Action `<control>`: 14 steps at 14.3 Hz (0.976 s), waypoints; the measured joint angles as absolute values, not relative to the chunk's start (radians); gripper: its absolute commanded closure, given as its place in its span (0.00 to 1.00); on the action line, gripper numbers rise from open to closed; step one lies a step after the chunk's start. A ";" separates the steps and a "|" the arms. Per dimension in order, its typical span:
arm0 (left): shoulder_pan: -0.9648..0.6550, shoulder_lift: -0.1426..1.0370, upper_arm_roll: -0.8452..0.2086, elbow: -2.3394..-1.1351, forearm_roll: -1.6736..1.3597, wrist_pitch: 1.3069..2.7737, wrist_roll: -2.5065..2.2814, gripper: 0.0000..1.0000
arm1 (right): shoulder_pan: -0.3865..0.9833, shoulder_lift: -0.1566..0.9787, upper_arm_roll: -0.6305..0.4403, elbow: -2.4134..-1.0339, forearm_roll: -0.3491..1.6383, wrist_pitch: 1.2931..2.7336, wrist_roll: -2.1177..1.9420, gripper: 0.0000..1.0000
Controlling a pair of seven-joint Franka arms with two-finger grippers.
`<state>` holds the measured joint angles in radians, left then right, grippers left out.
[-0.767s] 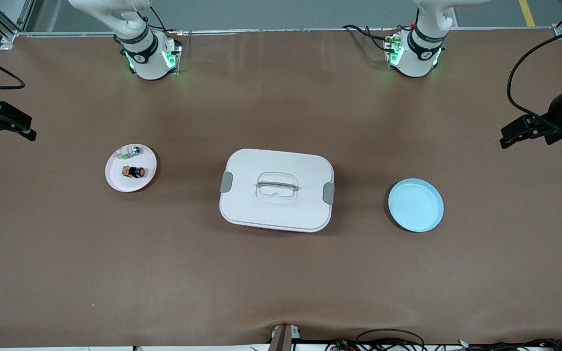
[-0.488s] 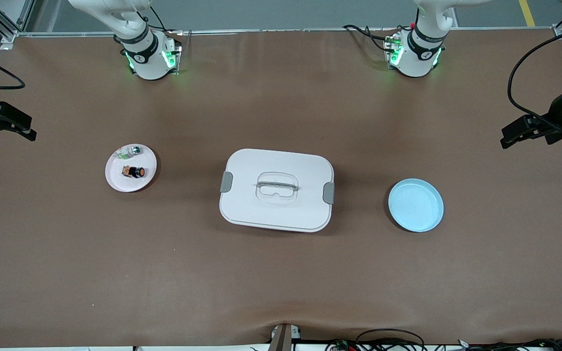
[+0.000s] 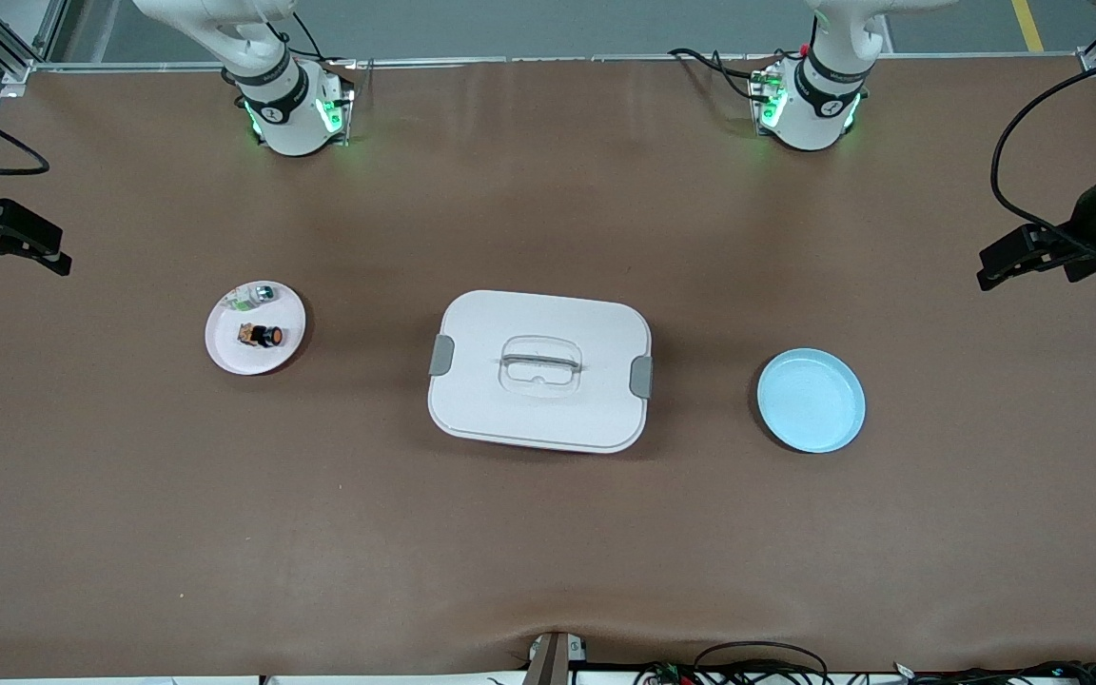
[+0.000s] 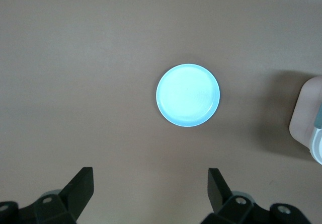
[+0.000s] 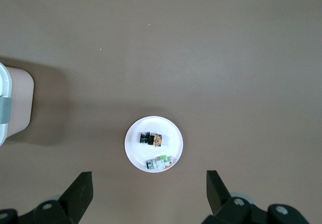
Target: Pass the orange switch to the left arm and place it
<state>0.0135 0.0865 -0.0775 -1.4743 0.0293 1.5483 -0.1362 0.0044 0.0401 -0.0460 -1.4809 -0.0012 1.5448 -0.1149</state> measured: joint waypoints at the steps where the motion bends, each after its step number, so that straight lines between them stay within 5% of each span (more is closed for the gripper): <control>1: 0.011 0.092 -0.079 -1.475 0.029 1.548 -0.136 0.00 | 0.004 0.040 -0.046 -1.481 -0.001 1.545 -0.115 0.00; 14: 0.055 0.124 -0.077 -1.475 0.034 1.533 -0.110 0.00 | 0.023 0.053 -0.047 -1.481 -0.001 1.545 -0.116 0.00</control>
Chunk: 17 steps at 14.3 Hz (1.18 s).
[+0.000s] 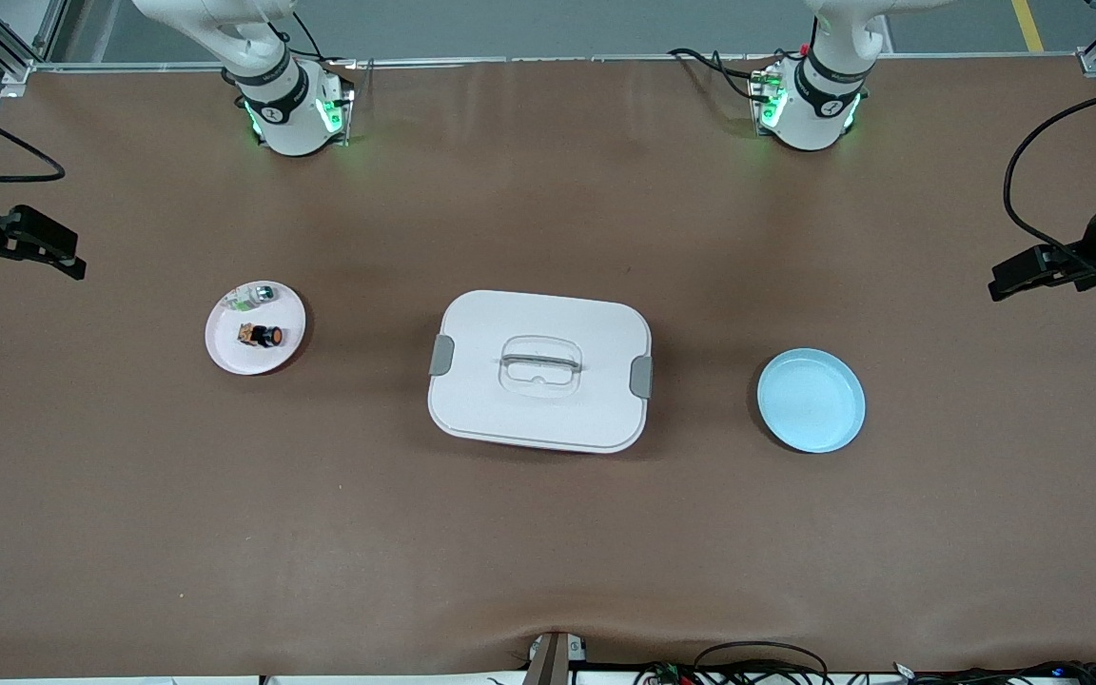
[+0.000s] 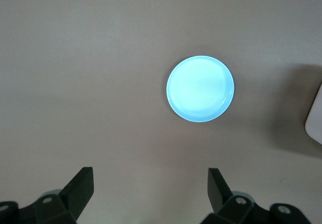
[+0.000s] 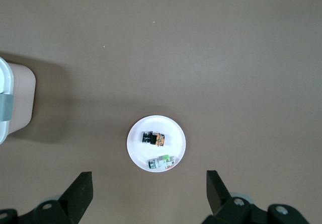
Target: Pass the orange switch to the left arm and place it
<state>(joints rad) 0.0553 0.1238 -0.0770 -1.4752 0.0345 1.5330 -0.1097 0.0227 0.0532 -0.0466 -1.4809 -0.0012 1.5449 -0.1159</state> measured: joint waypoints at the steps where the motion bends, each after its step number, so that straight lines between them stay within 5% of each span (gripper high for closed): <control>1: 0.051 0.124 -0.080 -1.475 0.034 1.533 -0.110 0.00 | 0.023 0.054 -0.047 -1.481 -0.002 1.545 -0.116 0.00; 11: 0.043 0.136 -0.084 -1.475 0.035 1.532 -0.020 0.00 | 0.020 0.065 -0.050 -1.493 -0.029 1.439 -0.119 0.00; 17: 0.058 0.137 -0.077 -1.475 0.035 1.532 -0.021 0.00 | -0.022 0.103 -0.063 -1.664 -0.028 1.533 -0.119 0.00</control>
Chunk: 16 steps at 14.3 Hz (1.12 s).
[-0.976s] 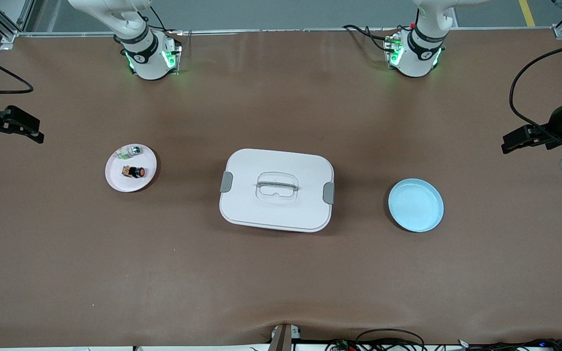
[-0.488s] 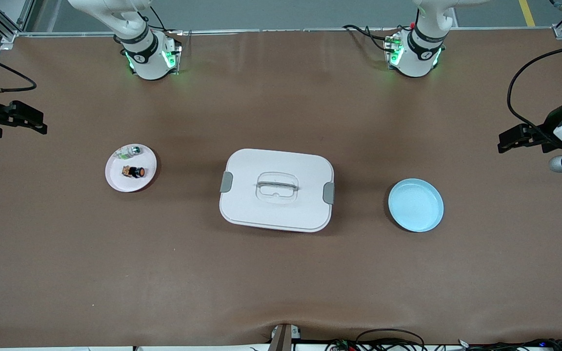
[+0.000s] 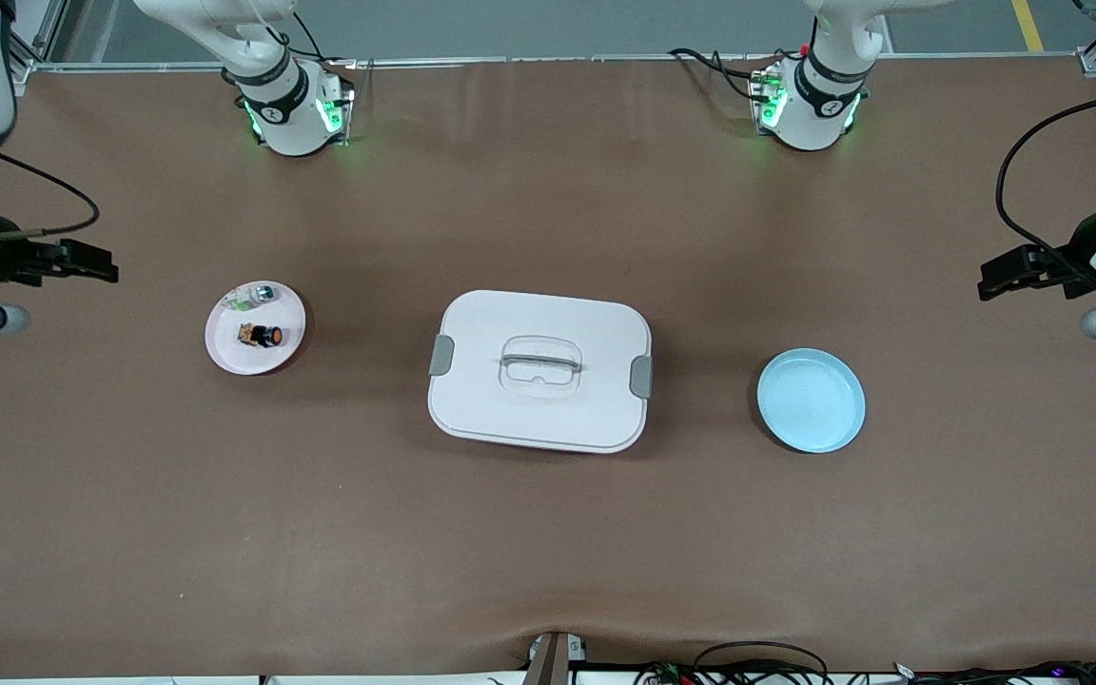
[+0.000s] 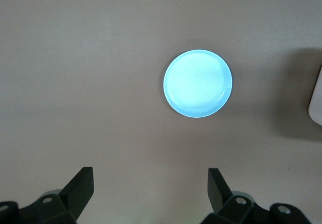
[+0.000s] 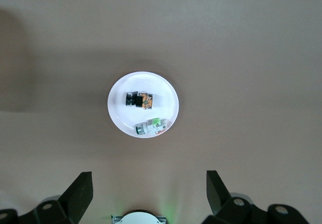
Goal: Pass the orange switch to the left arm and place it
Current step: 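Move the right gripper down over the white plate's orange switch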
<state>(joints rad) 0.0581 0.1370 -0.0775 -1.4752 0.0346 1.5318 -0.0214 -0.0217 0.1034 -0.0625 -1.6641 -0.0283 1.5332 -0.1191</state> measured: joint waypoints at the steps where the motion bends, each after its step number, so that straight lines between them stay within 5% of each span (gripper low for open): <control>1: 0.059 0.138 -0.075 -1.475 0.035 1.531 -0.022 0.00 | -0.025 0.103 -0.063 -1.706 -0.028 1.568 -0.119 0.00; 16: 0.102 0.212 -0.077 -1.473 -0.051 1.608 -0.023 0.00 | -0.025 -0.031 -0.054 -2.362 0.061 2.246 -0.119 0.00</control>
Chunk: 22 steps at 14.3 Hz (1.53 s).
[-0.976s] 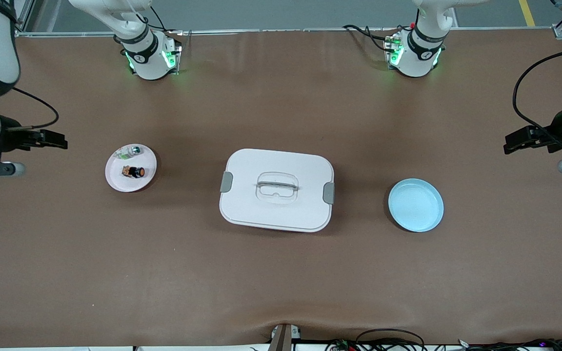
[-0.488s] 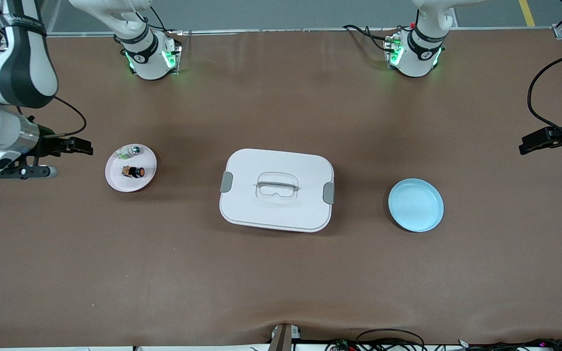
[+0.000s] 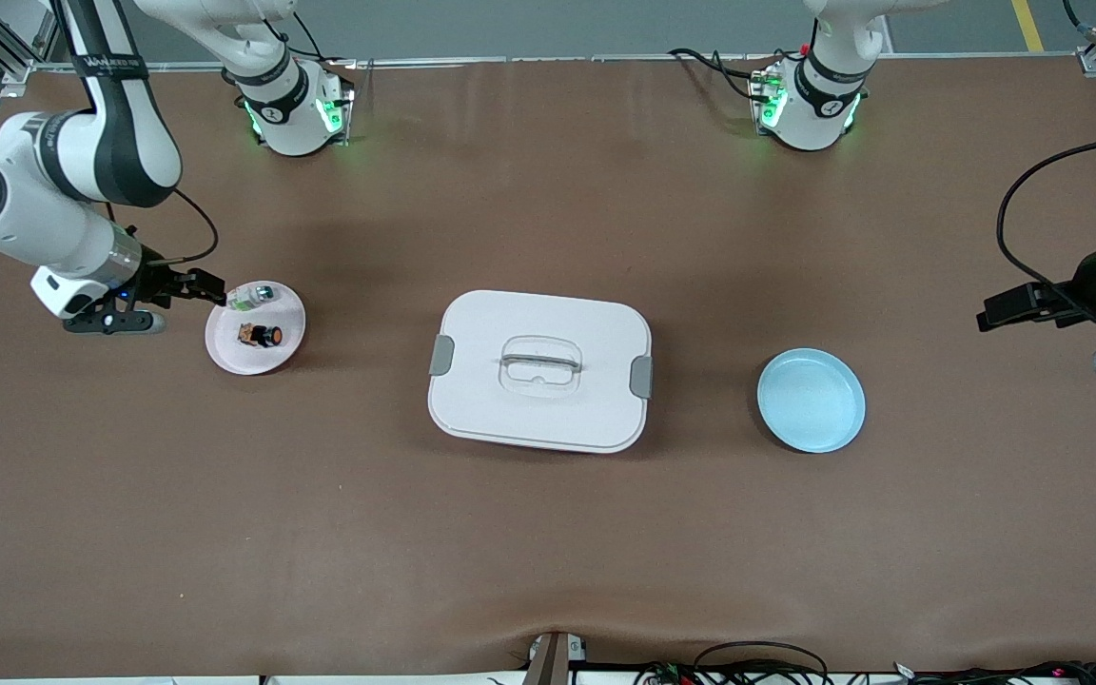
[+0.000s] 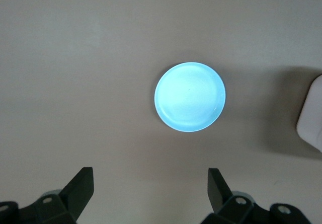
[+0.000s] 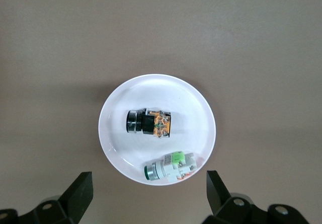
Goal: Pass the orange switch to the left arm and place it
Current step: 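Move the right gripper down over the white plate's orange switch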
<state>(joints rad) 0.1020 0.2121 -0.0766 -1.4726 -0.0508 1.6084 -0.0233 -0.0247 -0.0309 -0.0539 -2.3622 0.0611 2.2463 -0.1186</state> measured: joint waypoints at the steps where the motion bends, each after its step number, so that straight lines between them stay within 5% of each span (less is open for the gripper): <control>1: 0.105 0.216 -0.076 -1.473 -0.057 1.609 -0.023 0.00 | -0.024 -0.031 -0.053 -2.374 0.062 2.270 -0.119 0.00; 13: 0.110 0.260 -0.085 -1.475 -0.062 1.624 -0.023 0.00 | 0.000 0.165 -0.051 -2.431 0.065 2.570 -0.116 0.00; 22: 0.092 0.266 -0.086 -1.475 -0.066 1.626 -0.023 0.00 | 0.006 0.252 -0.049 -2.418 0.095 2.627 -0.115 0.00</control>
<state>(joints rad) 0.0915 0.2656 -0.0859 -1.4746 -0.0659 1.6255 -0.0228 0.0057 0.2519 -0.0490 -2.4183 0.0945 2.6273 -0.1153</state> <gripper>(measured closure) 0.000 0.000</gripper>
